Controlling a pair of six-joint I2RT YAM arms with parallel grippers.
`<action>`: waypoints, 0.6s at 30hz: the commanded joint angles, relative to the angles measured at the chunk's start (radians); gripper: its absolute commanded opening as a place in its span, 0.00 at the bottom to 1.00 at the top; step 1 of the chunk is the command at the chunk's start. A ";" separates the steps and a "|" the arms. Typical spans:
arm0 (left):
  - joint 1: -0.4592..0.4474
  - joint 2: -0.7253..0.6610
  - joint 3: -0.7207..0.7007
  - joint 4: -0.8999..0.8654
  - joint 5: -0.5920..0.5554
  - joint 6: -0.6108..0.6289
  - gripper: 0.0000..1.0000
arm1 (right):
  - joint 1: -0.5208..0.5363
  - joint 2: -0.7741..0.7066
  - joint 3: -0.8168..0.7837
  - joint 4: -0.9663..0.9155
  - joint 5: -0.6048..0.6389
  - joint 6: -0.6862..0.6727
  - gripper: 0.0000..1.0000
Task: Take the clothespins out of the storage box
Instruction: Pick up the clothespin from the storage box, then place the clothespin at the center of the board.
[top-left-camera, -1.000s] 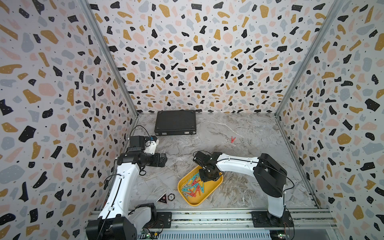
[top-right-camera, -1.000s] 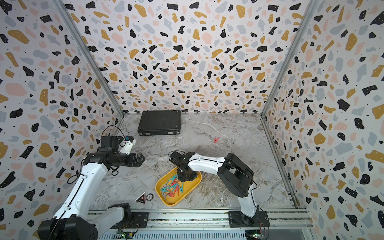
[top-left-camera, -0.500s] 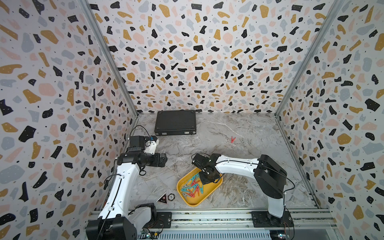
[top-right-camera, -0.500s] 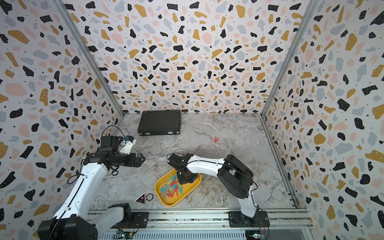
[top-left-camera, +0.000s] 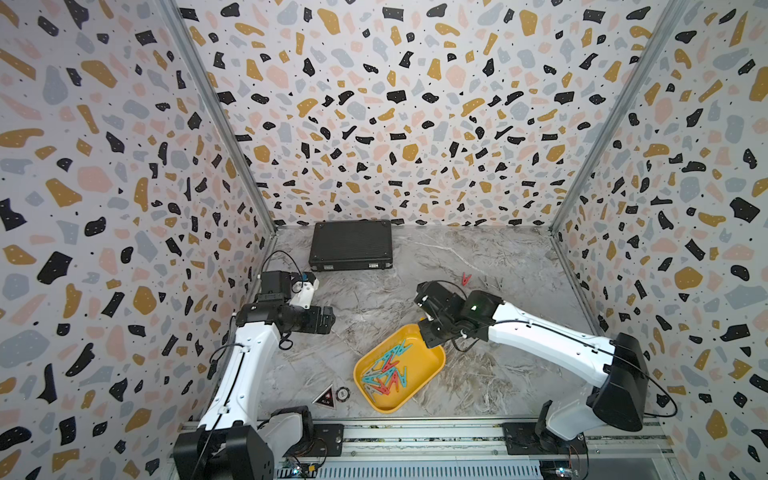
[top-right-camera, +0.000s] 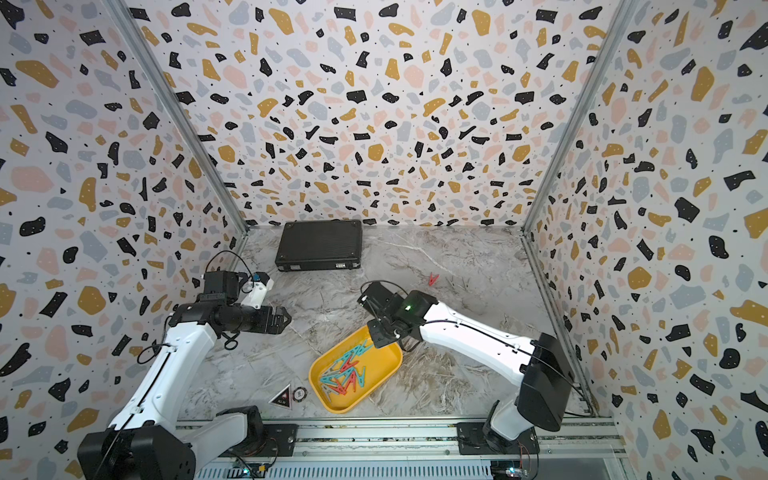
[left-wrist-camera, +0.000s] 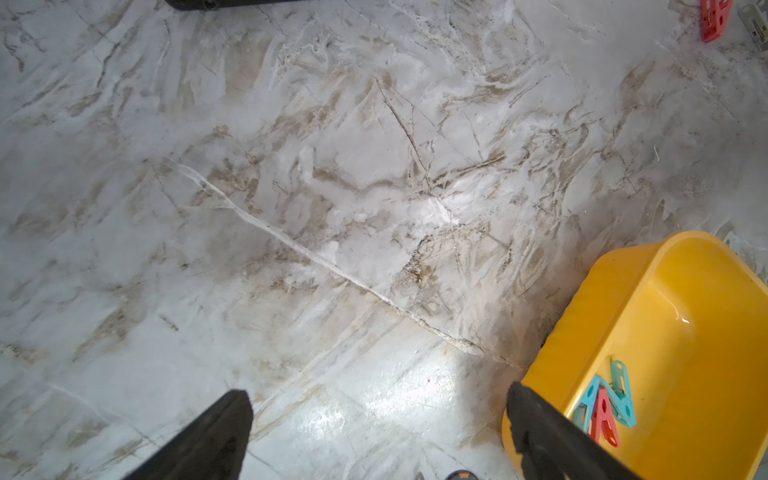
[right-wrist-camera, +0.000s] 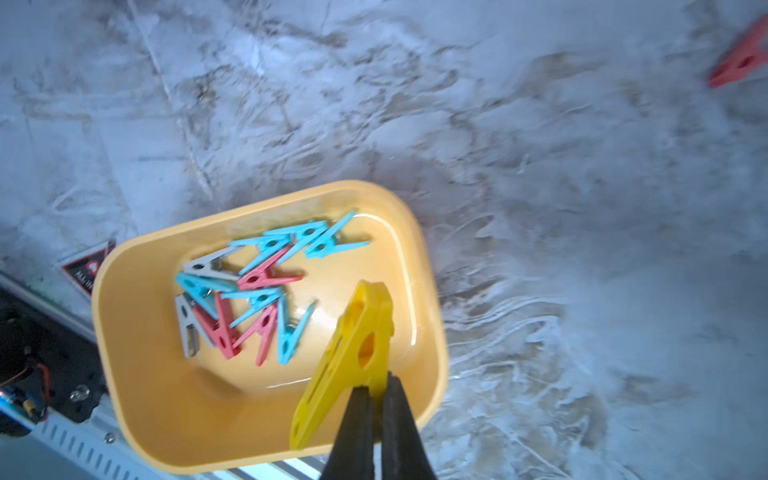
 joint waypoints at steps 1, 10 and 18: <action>0.005 0.001 -0.002 0.010 0.007 0.015 1.00 | -0.147 -0.049 -0.037 -0.095 0.010 -0.105 0.00; 0.005 0.002 -0.002 0.011 0.007 0.015 1.00 | -0.512 0.089 -0.010 -0.114 -0.017 -0.255 0.00; 0.005 0.004 -0.004 0.011 0.004 0.013 1.00 | -0.703 0.293 0.161 -0.149 -0.010 -0.351 0.00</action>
